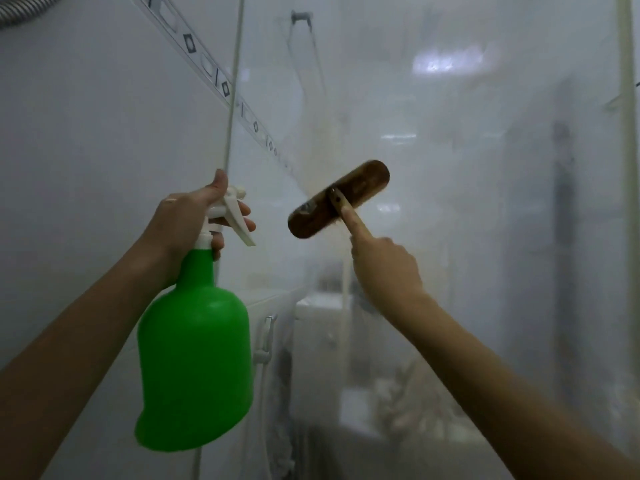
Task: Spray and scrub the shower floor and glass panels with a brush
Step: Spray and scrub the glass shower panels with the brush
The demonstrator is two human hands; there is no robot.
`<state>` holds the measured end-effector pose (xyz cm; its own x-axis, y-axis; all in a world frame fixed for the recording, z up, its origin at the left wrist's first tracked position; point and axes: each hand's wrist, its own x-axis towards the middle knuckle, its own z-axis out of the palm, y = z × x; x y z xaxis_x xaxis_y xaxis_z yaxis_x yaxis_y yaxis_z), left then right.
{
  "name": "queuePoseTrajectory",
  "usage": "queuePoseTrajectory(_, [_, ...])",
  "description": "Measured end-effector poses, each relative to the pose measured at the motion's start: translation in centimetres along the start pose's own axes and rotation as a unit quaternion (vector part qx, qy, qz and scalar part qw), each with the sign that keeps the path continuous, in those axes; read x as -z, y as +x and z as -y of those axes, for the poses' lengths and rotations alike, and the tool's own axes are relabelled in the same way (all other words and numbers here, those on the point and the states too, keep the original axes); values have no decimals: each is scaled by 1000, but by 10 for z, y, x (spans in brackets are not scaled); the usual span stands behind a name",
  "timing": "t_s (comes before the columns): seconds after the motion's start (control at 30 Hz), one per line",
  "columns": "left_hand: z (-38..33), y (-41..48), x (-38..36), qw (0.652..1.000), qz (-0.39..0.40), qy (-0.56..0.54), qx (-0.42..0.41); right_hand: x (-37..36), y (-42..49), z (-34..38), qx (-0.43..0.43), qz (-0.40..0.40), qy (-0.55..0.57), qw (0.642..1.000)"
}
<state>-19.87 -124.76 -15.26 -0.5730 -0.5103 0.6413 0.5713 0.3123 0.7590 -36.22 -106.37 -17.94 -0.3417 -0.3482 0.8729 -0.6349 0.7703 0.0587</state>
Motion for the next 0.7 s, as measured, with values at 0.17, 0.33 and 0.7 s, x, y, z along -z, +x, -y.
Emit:
queuePoseTrajectory(0.17, [1,4,9,1000,-14,-4,1,-1,64,28,19,-10,22,1000])
queuePoseTrajectory(0.33, [6,5,12,1000,-8,-6,-2,-17,-72,-5,28,56,-1,998])
queuePoseTrajectory(0.7, [17,-1,7,1000,18,15,14,-24,-97,-24,-11,18,38,999])
